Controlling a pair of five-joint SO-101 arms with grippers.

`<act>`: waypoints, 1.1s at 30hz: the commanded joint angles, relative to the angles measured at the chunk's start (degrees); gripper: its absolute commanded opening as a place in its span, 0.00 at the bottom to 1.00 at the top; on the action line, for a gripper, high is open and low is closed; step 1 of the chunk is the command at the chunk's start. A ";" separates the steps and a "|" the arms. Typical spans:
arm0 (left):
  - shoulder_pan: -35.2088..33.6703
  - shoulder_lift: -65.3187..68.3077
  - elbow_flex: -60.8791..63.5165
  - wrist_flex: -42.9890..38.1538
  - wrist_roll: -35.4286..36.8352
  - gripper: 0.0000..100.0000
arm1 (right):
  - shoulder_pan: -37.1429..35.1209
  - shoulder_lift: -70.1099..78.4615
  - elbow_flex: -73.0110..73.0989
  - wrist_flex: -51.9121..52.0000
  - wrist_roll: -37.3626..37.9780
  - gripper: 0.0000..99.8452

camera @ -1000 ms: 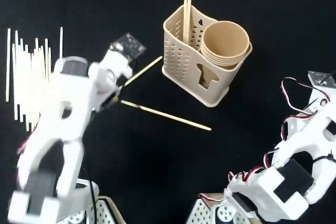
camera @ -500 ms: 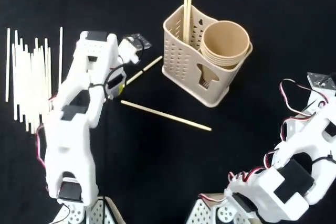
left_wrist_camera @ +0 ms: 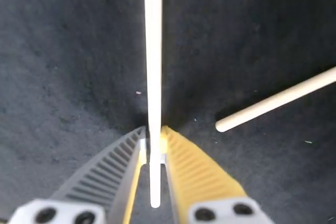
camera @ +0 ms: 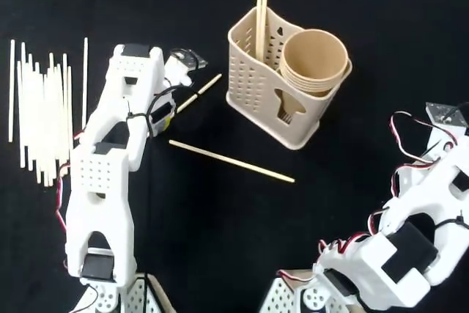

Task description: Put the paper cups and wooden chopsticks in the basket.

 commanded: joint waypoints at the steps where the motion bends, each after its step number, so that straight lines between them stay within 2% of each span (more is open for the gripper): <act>1: -1.54 -1.41 -4.35 5.27 1.14 0.03 | 0.88 -1.19 0.31 -0.70 0.53 0.17; 6: -3.82 -9.58 -7.25 7.38 8.44 0.03 | 0.79 -1.19 0.75 -0.70 0.53 0.17; 13: -8.84 -29.27 -7.08 7.38 15.65 0.03 | 0.70 -1.19 0.66 -1.05 0.53 0.17; 16: -8.66 -40.35 -3.47 6.86 18.46 0.03 | 0.70 -1.10 0.75 -3.25 0.53 0.17; 19: -6.37 -53.80 6.02 2.20 21.98 0.03 | 0.62 -1.10 1.89 -5.27 0.53 0.17; 22: -3.65 -70.51 21.41 -7.30 24.35 0.03 | 0.44 -1.10 4.26 -8.26 0.53 0.17; 25: -1.36 -87.12 38.73 -22.07 27.60 0.03 | 0.44 -1.10 7.52 -12.22 0.53 0.17; 29: 1.19 -103.12 60.18 -49.93 32.35 0.03 | 0.79 -1.10 13.32 -19.25 0.53 0.17; 33: 6.46 -108.57 75.21 -78.95 34.81 0.03 | 0.18 -1.10 21.49 -30.59 0.35 0.17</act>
